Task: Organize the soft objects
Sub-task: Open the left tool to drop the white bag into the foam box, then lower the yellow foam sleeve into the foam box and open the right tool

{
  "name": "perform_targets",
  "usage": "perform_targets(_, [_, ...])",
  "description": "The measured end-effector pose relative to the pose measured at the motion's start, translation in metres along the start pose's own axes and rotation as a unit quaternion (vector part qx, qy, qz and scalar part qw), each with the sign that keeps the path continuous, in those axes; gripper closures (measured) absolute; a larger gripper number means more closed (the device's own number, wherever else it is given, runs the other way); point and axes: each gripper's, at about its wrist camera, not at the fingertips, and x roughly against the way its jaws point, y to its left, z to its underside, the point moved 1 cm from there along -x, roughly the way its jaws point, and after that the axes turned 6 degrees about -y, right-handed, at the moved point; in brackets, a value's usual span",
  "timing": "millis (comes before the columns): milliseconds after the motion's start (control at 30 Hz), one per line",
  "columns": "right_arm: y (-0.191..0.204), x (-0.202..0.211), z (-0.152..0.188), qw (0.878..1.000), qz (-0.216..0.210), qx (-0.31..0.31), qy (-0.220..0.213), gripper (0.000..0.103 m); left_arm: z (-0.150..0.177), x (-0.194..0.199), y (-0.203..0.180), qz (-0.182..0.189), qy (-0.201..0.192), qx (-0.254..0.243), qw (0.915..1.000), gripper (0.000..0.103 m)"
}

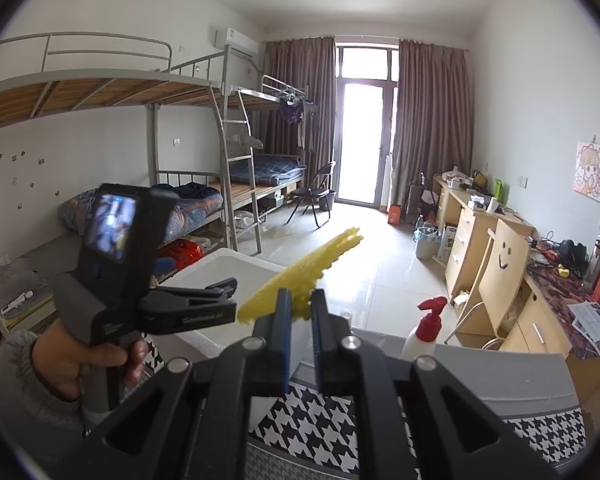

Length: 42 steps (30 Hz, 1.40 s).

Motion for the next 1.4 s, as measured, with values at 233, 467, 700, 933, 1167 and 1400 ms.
perform_targets(233, [0.005, -0.015, 0.0, 1.0, -0.005, -0.002, 0.01, 0.091, 0.003, 0.035, 0.025, -0.01, -0.031, 0.023, 0.9992, 0.001])
perform_targets(467, [0.017, -0.026, -0.001, 1.0, -0.016, 0.005, 0.015, 0.091, 0.011, 0.065, 0.048, -0.014, -0.058, 0.049, 0.997, 0.001])
perform_targets(700, [0.024, -0.037, -0.002, 0.999, -0.024, 0.005, 0.021, 0.091, 0.03, 0.091, 0.048, -0.013, -0.084, 0.038, 0.9957, 0.001])
perform_targets(933, [0.029, -0.048, 0.002, 0.999, -0.029, 0.008, 0.032, 0.091, 0.046, 0.108, 0.046, -0.02, -0.094, 0.021, 0.9952, 0.001])
perform_targets(1167, [0.034, -0.064, 0.004, 0.998, -0.035, 0.003, 0.051, 0.091, 0.066, 0.112, 0.057, -0.017, -0.078, 0.054, 0.9954, 0.001])
perform_targets(1400, [0.035, -0.088, 0.013, 0.995, -0.049, -0.01, 0.088, 0.091, 0.074, 0.12, 0.052, -0.014, -0.076, 0.056, 0.9954, 0.001])
